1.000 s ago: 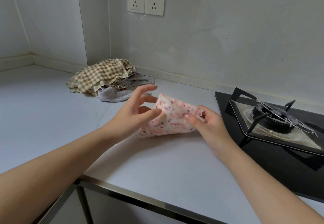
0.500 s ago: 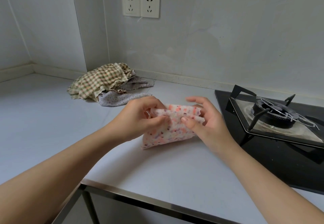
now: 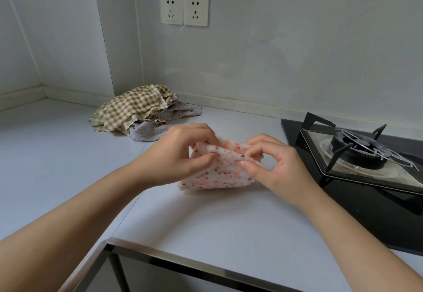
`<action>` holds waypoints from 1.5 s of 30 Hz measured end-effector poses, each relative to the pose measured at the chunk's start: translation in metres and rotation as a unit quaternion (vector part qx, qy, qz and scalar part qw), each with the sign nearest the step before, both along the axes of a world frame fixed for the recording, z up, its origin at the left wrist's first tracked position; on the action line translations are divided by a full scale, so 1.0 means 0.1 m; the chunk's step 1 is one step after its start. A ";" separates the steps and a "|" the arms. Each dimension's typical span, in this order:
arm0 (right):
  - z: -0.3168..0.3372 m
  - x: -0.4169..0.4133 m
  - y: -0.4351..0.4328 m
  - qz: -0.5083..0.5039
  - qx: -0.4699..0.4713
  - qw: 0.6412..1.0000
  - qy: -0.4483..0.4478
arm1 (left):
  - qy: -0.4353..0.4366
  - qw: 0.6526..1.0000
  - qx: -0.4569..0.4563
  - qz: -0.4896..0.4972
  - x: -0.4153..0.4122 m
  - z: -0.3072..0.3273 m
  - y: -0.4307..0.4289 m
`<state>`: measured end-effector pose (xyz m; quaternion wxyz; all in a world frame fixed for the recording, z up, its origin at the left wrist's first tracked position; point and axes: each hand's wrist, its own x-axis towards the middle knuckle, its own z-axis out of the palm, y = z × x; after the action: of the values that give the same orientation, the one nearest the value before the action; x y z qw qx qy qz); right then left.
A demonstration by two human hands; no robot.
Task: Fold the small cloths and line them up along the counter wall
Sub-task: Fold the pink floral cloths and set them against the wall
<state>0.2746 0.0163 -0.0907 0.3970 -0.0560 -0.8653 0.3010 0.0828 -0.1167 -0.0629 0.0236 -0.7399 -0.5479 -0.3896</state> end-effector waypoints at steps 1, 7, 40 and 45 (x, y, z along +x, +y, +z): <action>0.01 0.00 -0.01 0.009 -0.011 1.000 0.013 | -0.006 1.000 -0.005 -0.004 0.00 0.01 -0.01; 0.01 0.00 -0.03 0.007 -0.099 0.994 0.035 | -0.036 0.999 -0.037 -0.006 -0.02 0.03 -0.03; 0.07 -0.03 -0.12 -0.082 -0.230 0.960 0.140 | -0.119 0.989 -0.044 0.078 0.10 -0.01 0.02; 0.01 -0.05 -0.03 0.014 -0.413 0.908 0.064 | -0.322 0.933 -0.144 0.067 0.12 -0.09 0.08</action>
<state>0.2697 0.0133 -0.0894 0.3889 -0.1832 -0.6370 0.6398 0.0947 -0.1087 -0.0717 -0.2347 -0.5321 -0.6243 -0.5216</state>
